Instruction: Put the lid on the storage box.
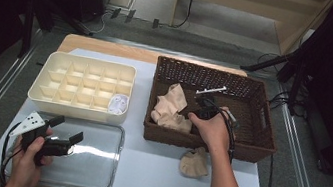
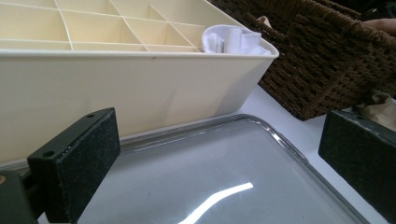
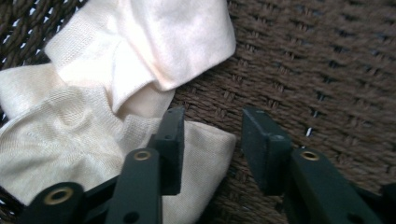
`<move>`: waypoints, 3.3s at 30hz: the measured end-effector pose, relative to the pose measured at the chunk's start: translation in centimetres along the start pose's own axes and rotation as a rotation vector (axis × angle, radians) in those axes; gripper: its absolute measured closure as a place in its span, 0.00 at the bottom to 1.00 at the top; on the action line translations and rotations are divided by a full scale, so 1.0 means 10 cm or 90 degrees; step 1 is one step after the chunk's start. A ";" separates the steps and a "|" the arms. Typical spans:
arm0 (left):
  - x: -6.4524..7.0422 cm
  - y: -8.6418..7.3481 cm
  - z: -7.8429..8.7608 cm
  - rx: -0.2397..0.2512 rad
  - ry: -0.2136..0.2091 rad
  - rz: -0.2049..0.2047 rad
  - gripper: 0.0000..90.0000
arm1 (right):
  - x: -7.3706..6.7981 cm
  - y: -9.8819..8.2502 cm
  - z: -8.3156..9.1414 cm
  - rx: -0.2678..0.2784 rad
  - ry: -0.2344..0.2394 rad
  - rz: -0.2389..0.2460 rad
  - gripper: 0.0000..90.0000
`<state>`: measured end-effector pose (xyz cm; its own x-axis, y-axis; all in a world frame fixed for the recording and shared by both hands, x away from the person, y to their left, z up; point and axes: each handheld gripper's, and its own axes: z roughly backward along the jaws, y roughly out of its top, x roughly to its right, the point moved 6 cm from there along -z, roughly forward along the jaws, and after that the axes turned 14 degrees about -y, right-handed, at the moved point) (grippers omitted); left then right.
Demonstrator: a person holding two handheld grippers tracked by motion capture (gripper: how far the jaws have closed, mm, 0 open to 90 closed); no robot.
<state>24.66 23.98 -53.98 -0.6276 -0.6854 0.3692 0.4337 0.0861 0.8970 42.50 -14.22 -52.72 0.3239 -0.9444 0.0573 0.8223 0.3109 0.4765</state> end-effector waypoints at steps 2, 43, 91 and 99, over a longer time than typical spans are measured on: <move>0.01 0.01 0.00 0.002 -0.001 0.000 0.00 | -0.01 -0.01 -0.02 -0.012 0.005 -0.002 0.64; 0.20 0.02 -0.09 -0.007 -0.015 -0.018 0.00 | 0.01 -0.03 1.08 0.381 -0.034 -0.062 0.98; 0.83 -0.11 -0.45 -0.049 -0.089 -0.053 0.00 | -0.58 -1.00 2.13 0.502 0.082 -0.025 0.98; 0.87 -0.11 -0.48 -0.050 -0.098 -0.054 0.00 | -0.70 -1.27 1.95 0.483 0.105 -0.028 0.98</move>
<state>21.86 14.41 -52.88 -0.7529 -0.5690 0.3307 0.4200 -0.0286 0.9071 20.70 -13.68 -42.01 0.4123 -0.9077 -0.0785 0.3095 0.0585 0.9491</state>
